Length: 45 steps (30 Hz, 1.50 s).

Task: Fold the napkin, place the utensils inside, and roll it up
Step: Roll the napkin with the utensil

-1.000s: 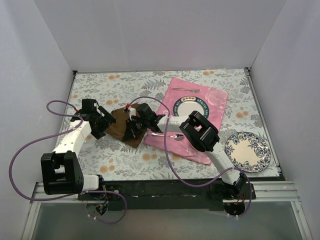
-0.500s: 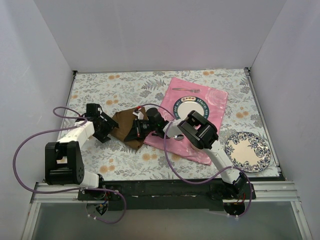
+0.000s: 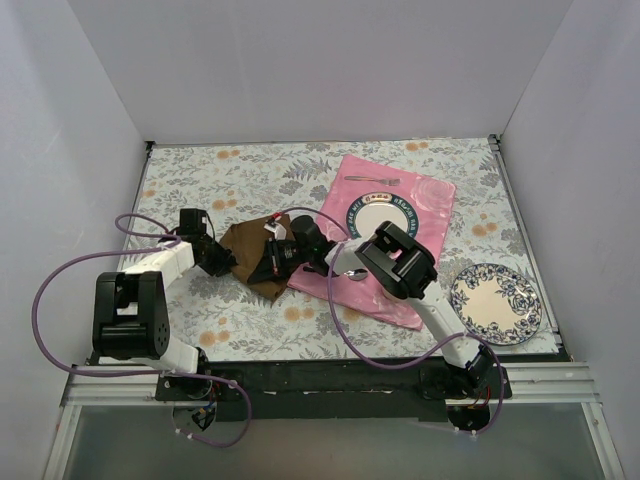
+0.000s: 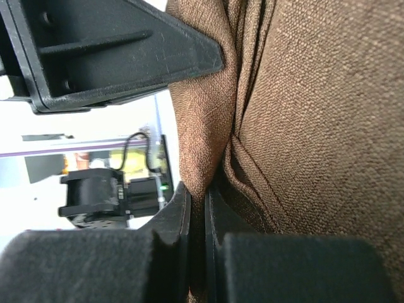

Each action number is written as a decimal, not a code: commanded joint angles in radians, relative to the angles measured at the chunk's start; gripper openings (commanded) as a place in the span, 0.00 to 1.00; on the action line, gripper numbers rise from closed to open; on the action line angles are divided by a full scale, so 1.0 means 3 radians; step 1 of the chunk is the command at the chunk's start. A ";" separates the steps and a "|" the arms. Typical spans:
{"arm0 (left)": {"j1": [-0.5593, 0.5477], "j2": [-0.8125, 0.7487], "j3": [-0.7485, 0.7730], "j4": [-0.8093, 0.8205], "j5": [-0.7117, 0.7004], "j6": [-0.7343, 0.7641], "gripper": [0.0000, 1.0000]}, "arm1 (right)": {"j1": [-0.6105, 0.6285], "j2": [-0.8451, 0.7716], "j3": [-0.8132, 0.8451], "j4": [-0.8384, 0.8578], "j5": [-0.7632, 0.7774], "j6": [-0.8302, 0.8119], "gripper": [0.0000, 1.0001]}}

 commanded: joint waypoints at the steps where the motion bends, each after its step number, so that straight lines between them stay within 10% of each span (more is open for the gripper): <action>1: 0.0034 0.0069 0.0010 -0.0056 -0.0389 0.0203 0.10 | 0.0012 -0.0162 0.0155 -0.1078 0.0108 -0.0989 0.05; 8: 0.0034 0.0069 0.0107 -0.0281 -0.0287 0.0296 0.00 | 0.0181 -0.0535 0.0800 -0.2895 0.0951 -0.2820 0.40; 21: 0.0034 0.0447 0.0547 -0.0981 0.0158 0.0194 0.00 | 0.0779 -0.0817 0.1071 -0.3229 0.2501 -0.3976 0.84; 35: 0.0034 0.0524 0.0670 -0.1161 0.0230 0.0142 0.00 | 0.1122 -0.0526 0.0974 -0.2875 0.3565 -0.4340 0.70; 45: 0.0070 0.0488 0.0695 -0.1197 0.0204 0.0244 0.00 | 0.1107 -0.0357 0.1097 -0.2865 0.3484 -0.4289 0.23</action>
